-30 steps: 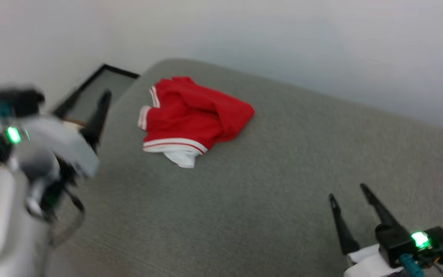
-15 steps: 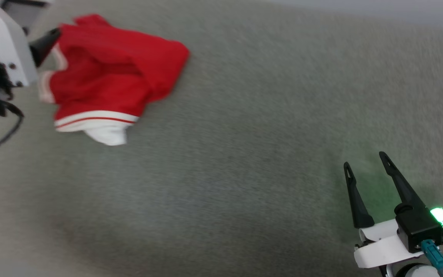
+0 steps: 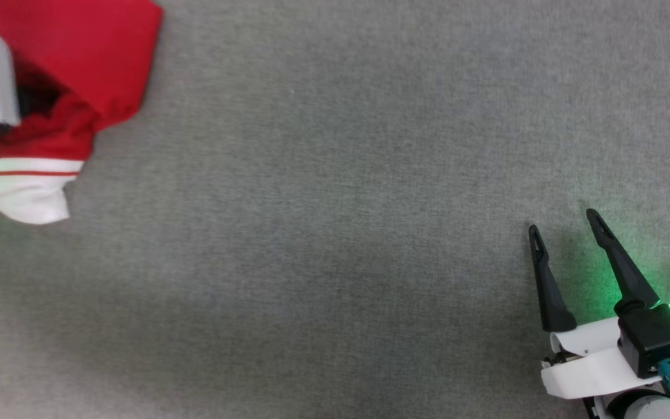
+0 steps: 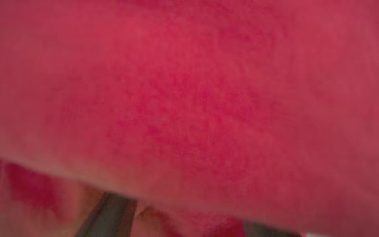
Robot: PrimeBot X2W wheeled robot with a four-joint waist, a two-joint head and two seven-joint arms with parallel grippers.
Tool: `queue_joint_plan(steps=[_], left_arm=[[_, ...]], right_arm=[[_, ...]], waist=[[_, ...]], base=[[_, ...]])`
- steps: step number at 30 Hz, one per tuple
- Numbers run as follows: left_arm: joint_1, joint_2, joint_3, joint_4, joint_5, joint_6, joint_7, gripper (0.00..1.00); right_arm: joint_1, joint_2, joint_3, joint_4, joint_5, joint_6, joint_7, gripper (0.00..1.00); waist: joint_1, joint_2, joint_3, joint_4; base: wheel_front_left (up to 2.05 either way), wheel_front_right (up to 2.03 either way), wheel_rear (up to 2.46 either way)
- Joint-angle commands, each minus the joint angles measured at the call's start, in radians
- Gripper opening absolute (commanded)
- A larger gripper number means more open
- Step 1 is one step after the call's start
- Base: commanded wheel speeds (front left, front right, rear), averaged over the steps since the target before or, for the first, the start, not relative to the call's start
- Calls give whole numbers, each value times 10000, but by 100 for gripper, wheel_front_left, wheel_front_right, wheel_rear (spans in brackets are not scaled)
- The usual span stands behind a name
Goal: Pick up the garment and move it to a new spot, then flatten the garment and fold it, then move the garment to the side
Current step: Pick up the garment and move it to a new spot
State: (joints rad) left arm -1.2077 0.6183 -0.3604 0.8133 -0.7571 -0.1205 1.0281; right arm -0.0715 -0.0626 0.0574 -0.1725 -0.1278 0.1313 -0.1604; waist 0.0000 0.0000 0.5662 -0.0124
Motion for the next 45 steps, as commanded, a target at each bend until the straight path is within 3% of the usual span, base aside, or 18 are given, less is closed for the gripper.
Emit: queue_joint_plan(steps=[1, 7, 8, 9, 14, 23, 37, 45], left_arm=[[201, -193, -212, 383, 89, 167, 137, 100], [458, -650, -382, 1428, 245, 535, -312, 100], [516, -746, -386, 1605, 214, 544, -375, 63], [508, -792, -371, 1728, 200, 531, -522, 0], [76, -639, -200, 1830, 305, 522, -1502, 0], [-1195, -368, -474, 1602, 994, 322, -3272, 0], [-1556, -1537, -1652, 1306, 1305, -59, -3738, 0], [-635, -2179, -2234, 415, 773, -109, -3571, 0]], right_arm=[[-98, 22, 3, -113, 61, -10, 38, 100], [-227, 60, 93, -328, 205, -10, 187, 100], [-235, 68, 106, -311, 183, -10, 198, 100], [-246, 76, 129, -276, 207, -10, 198, 100], [-314, 94, 224, 26, 289, -10, 102, 100], [-231, 127, 421, 1197, 664, -10, -260, 100], [463, 124, 149, 2396, 1399, -10, -616, 100], [599, 124, -989, 2721, 876, -10, -783, 100]], waist=[[0, 0, 547, -381], [0, 0, 687, -320], [0, 0, 651, -297], [0, 0, 592, -274], [0, 0, 48, -210], [0, 0, -2173, -48], [0, 0, -4970, -77], [0, 0, -5404, -1246]], base=[[0, 0, 0], [0, 0, 0], [0, 0, 0], [0, 0, 0], [0, 0, 0], [0, 0, 0], [0, 0, 0], [0, 0, 0]])
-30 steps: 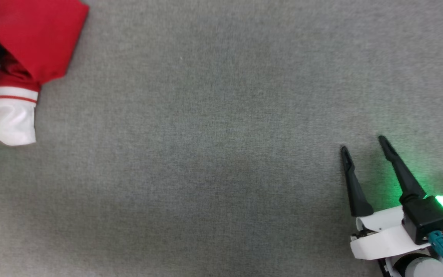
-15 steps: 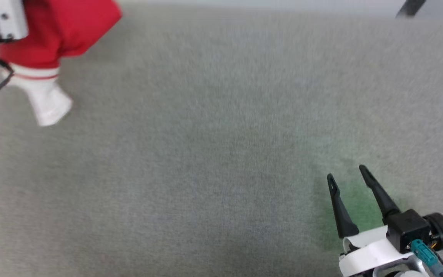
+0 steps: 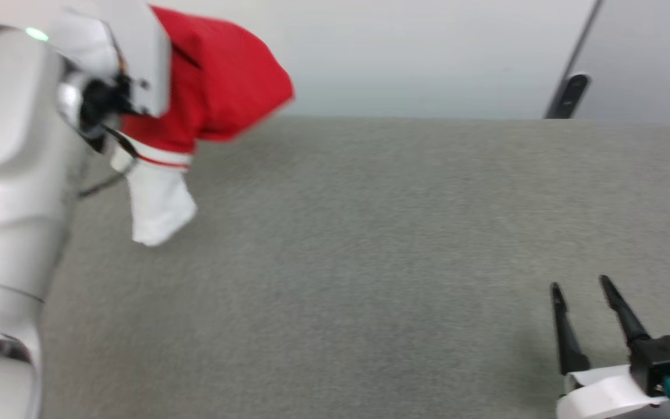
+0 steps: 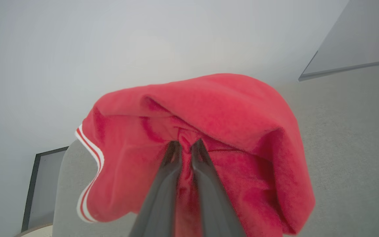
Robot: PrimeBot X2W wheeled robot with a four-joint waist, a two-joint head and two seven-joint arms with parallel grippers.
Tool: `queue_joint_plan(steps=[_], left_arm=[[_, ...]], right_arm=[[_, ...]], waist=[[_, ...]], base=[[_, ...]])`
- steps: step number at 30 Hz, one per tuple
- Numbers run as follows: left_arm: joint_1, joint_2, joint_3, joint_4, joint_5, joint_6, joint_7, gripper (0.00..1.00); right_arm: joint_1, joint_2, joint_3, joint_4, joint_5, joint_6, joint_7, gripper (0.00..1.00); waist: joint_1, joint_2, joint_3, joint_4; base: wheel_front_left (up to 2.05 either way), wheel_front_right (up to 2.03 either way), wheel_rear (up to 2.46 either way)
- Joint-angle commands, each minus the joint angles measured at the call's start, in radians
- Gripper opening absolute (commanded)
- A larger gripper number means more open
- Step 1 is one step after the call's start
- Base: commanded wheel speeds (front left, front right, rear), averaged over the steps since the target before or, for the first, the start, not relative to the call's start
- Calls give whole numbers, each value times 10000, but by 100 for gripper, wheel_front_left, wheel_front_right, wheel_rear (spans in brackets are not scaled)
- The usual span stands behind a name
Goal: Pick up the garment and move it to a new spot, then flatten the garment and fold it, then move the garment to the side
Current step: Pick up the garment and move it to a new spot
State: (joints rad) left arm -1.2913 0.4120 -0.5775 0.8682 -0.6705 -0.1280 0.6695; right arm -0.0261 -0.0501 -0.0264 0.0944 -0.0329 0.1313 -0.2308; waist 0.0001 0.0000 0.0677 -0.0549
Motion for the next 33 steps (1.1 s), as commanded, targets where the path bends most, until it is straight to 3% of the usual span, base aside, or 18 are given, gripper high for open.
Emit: queue_joint_plan(steps=[1, 9, 18, 25, 33], left_arm=[[334, -150, -144, -303, -156, -36, 44, 0], [1331, -642, -548, -1544, -842, -31, 514, 0], [2528, -740, -930, -2310, -1120, 335, 1376, 0], [3702, -1092, -1243, -1987, -1078, 883, 1208, 0], [4709, -1886, -1548, -417, -847, 1434, 55, 0]], right_arm=[[153, 2, -285, 77, -171, -10, -87, 100], [426, 9, -1450, 110, -456, -10, -173, 100], [528, 9, -1397, 101, -222, -10, -229, 100], [202, 12, -1064, 339, 160, -10, -293, 100], [-280, 8, -573, 679, 499, -10, -337, 100]], waist=[[-1, 0, -449, -1041], [-1, 0, -549, -2736], [-1, 0, -294, -4129], [-1, 0, 246, -4612], [-1, 0, 775, -4740]], base=[[0, 0, 0], [0, 0, 0], [0, 0, 0], [0, 0, 0], [0, 0, 0]])
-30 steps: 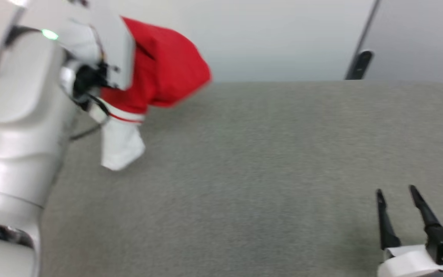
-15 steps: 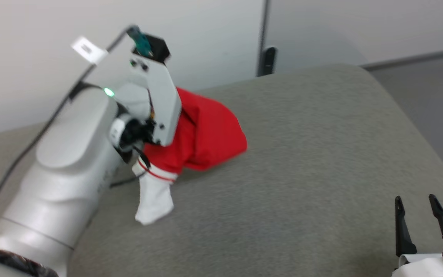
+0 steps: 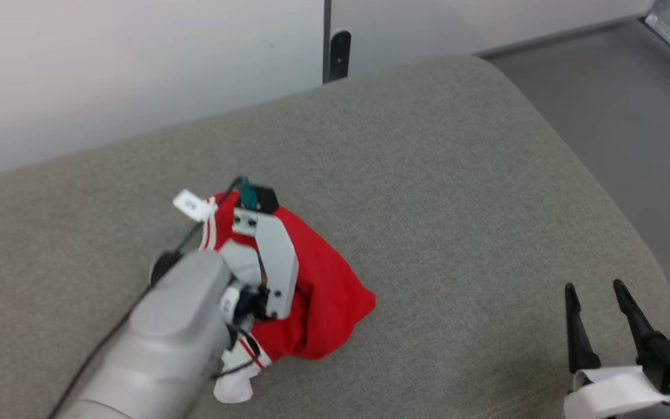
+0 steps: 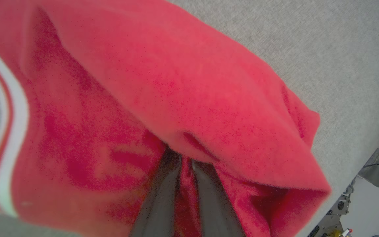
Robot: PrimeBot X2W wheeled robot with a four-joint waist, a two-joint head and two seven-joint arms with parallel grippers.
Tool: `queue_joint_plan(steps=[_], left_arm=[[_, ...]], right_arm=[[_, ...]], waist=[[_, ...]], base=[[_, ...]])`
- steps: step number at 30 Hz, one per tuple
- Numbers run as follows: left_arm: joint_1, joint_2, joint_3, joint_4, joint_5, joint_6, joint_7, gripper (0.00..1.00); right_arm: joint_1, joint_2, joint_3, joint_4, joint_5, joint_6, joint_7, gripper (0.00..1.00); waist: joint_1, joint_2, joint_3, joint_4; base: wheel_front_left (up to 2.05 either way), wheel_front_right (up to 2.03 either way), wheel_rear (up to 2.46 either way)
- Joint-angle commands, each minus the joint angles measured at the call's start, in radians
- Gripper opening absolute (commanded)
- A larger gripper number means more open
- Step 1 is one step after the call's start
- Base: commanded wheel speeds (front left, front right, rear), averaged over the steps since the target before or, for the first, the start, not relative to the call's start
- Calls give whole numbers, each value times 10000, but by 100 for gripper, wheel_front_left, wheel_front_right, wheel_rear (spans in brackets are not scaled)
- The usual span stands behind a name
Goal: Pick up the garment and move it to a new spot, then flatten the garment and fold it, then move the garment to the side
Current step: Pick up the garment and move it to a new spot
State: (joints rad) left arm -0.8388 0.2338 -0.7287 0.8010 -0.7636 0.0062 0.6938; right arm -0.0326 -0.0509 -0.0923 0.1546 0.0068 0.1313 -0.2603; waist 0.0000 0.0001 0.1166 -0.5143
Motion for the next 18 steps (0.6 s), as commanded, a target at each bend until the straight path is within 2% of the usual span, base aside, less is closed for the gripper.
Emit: queue_joint_plan(steps=[1, 5, 6, 8, 9, 10, 11, 12, 18], left_arm=[[288, -253, -2, 518, 27, 171, -335, 0], [440, -881, -15, 1561, -41, 371, -822, 0], [433, -1002, -106, 1789, 27, 302, -867, 11], [367, -1227, -209, 2164, 39, 111, -974, 20], [269, -1319, -215, 2274, -24, -32, -989, 33], [269, -1319, -215, 2274, -24, -32, -989, 33], [153, -1416, -211, 2341, -73, -168, -1040, 81], [0, -1483, -172, 2412, -154, -318, -1047, 100], [-664, -1472, -221, 2543, -434, -1137, -727, 100]], right_arm=[[-289, 16, 155, 130, 119, -10, -47, 100], [-592, 9, 335, 270, 240, -10, -58, 100], [-652, 14, 375, 282, 276, -10, -59, 100], [-738, 13, 390, 308, 260, -10, -61, 100], [-761, 11, 380, 317, 228, -10, -61, 100], [-761, 11, 380, 317, 228, -10, -61, 100], [-766, 13, 355, 328, 200, -10, -60, 100], [-753, 13, 329, 336, 162, -10, -62, 100], [-428, 10, 102, 430, -88, -10, -49, 100]], waist=[[0, -1, 324, -137], [0, -1, 492, -28], [0, -1, 510, 14], [0, -1, 484, 151], [0, -1, 444, 243], [0, -1, 444, 243], [0, -1, 385, 353], [0, -1, 308, 471], [0, -1, -364, 1325]], base=[[0, 0, 0], [0, 0, 0], [0, 0, 0], [0, 0, 0], [0, 0, 0], [0, 0, 0], [0, 0, 0], [0, 0, 0], [0, 0, 0]])
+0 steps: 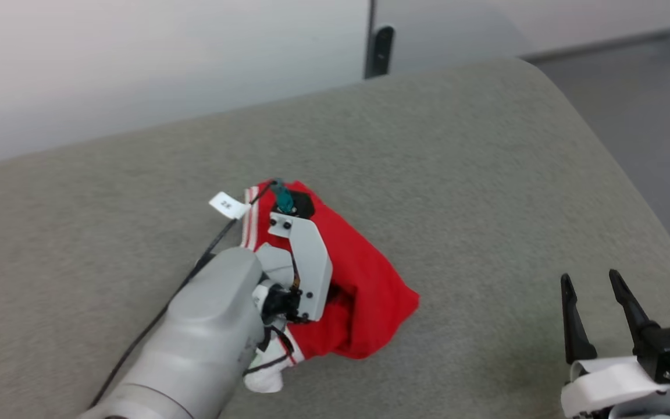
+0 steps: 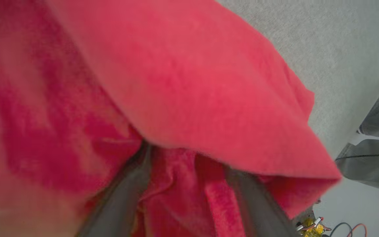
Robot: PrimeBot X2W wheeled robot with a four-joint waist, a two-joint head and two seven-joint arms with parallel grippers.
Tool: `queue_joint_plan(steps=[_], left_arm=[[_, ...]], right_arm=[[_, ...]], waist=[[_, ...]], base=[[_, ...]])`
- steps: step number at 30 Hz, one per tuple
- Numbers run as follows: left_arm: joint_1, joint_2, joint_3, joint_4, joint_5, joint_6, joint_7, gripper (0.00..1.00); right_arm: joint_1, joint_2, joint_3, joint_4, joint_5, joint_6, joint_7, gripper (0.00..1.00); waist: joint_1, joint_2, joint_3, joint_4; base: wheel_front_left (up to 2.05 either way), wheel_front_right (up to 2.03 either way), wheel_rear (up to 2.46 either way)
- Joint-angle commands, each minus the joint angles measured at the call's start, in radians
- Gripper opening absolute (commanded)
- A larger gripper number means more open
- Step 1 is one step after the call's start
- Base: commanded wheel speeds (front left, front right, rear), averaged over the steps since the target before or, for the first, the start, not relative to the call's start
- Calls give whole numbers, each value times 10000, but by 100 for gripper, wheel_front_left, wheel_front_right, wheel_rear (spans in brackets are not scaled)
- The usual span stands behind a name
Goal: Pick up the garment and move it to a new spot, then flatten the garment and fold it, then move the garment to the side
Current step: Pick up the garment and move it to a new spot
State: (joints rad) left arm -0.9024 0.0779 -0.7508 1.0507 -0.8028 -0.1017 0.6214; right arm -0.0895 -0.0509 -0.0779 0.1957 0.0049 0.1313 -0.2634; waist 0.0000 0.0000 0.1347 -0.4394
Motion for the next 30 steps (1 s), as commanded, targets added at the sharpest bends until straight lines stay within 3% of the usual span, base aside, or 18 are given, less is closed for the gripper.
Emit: queue_joint_plan(steps=[1, 9, 18, 21, 26, 30], left_arm=[[-103, 101, 38, -32, -144, -133, 20, 100], [3, 982, 228, -1771, -742, -296, -1216, 100], [1650, 2755, 179, -4806, -420, -298, -4943, 100], [2441, 3060, 267, -5501, -252, -288, -6215, 100], [3907, 3355, 586, -6432, 33, 174, -8173, 100], [5012, 3383, 871, -7112, 514, 757, -8784, 100]], right_arm=[[212, 8, -63, 60, -71, -10, -15, 100], [637, 13, 43, -161, -174, -10, 30, 100], [1112, 2, 527, -415, -179, -10, -2, 100], [1270, 8, 660, -482, -253, -10, -11, 100], [1400, 7, 893, -601, -230, -10, -25, 100], [1534, 5, 980, -748, -219, -10, -14, 100]], waist=[[0, 0, -676, 722], [0, 0, -1520, 1908], [0, 0, -1848, 3119], [0, 0, -1930, 3417], [0, 0, -2027, 3773], [0, 0, -2090, 4063]], base=[[0, 0, 0], [0, 0, 0], [0, 0, 0], [0, 0, 0], [0, 0, 0], [0, 0, 0]])
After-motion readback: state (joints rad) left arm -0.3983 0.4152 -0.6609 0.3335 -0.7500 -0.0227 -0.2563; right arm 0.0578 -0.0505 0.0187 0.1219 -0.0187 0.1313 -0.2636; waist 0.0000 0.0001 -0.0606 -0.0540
